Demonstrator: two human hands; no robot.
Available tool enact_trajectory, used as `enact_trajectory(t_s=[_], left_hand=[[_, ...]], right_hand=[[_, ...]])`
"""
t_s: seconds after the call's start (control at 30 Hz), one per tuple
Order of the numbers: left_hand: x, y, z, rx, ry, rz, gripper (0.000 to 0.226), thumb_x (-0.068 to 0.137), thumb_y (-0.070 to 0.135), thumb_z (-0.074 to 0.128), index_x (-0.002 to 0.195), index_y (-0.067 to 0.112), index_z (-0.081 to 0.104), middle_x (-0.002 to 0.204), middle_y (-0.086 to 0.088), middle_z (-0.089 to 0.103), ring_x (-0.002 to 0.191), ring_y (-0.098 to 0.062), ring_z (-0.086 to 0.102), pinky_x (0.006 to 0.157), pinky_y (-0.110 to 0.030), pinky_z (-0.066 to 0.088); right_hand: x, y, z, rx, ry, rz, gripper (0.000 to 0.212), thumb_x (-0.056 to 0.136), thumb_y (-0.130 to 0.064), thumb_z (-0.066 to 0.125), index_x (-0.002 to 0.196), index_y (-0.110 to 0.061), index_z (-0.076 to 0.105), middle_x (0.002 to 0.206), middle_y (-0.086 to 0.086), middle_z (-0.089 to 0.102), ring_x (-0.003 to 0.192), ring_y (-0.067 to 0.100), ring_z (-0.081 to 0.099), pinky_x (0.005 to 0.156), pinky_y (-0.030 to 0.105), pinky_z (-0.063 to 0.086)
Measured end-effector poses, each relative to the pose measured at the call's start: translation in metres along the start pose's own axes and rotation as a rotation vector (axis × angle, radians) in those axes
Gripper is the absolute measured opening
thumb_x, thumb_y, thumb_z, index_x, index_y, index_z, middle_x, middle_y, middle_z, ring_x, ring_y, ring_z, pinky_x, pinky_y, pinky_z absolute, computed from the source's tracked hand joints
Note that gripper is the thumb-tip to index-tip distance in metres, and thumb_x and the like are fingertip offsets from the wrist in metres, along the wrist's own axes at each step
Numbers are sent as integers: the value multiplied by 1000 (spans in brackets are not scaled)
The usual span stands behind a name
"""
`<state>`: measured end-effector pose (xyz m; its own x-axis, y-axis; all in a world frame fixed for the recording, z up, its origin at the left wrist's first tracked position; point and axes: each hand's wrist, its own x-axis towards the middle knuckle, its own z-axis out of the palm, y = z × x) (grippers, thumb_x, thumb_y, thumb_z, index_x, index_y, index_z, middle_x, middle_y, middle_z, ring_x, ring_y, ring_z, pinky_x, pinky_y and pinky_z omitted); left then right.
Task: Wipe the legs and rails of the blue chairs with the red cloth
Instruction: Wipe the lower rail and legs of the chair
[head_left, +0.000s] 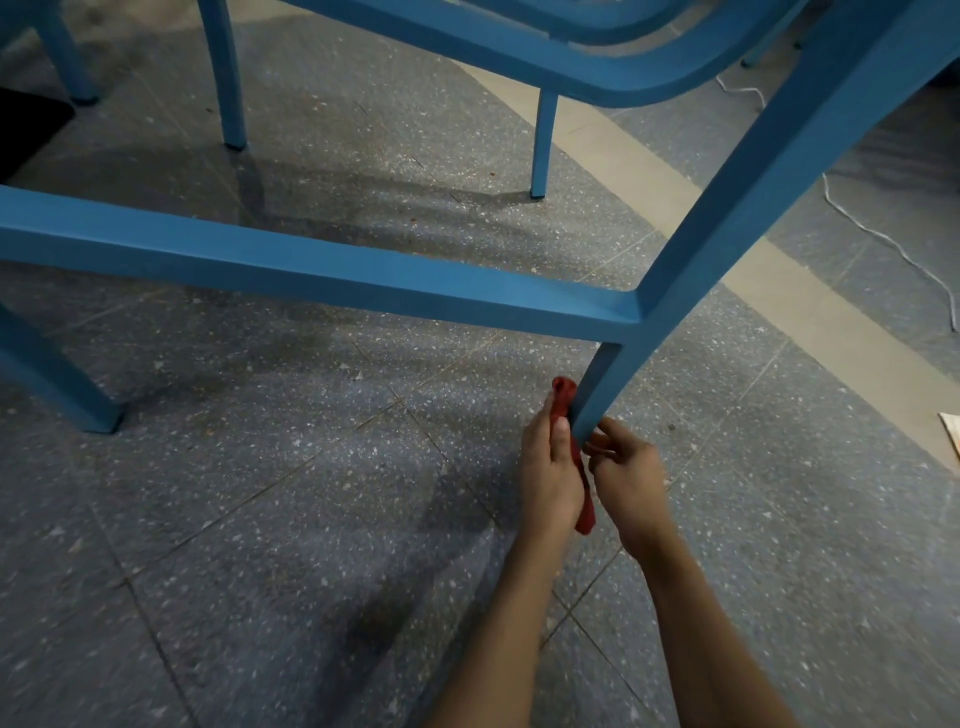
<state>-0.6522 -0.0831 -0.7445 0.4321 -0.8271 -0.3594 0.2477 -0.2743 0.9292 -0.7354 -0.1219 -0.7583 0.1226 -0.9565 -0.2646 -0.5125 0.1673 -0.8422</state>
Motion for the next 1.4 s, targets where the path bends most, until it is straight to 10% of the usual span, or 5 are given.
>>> enact_trajectory(t_s=[0.4,0.7,1.0,1.4], left_hand=[[-35,47,11,-55,163,403,41,102,21,35,143,24,39,140,12,43,127,5,40,102,-10,34],[-5,31,-6,78,7,54,37,102,28,33,136,33,46,135,8,48,115,1,43,85,-6,33],[-53,72,15,-43,190,318,40,101,28,35,141,30,40,137,28,37,120,17,38,96,0,31],[-15,54,-6,98,12,59,38,101,24,36,138,30,44,136,4,50,122,-12,49,99,-20,38]], right_hand=[[-9,-12,-17,151,-147,-55,28,95,-8,54,121,-12,66,104,1,74,97,13,70,75,22,55],[2,-2,-16,170,-198,21,44,96,5,47,135,-11,54,121,2,68,115,14,63,102,40,48],[-16,-24,-25,124,-166,-37,22,95,-9,53,89,-23,69,80,-6,73,79,8,68,66,19,54],[-2,-9,-29,66,-264,20,51,94,12,42,138,-13,51,125,1,66,116,9,61,102,36,49]])
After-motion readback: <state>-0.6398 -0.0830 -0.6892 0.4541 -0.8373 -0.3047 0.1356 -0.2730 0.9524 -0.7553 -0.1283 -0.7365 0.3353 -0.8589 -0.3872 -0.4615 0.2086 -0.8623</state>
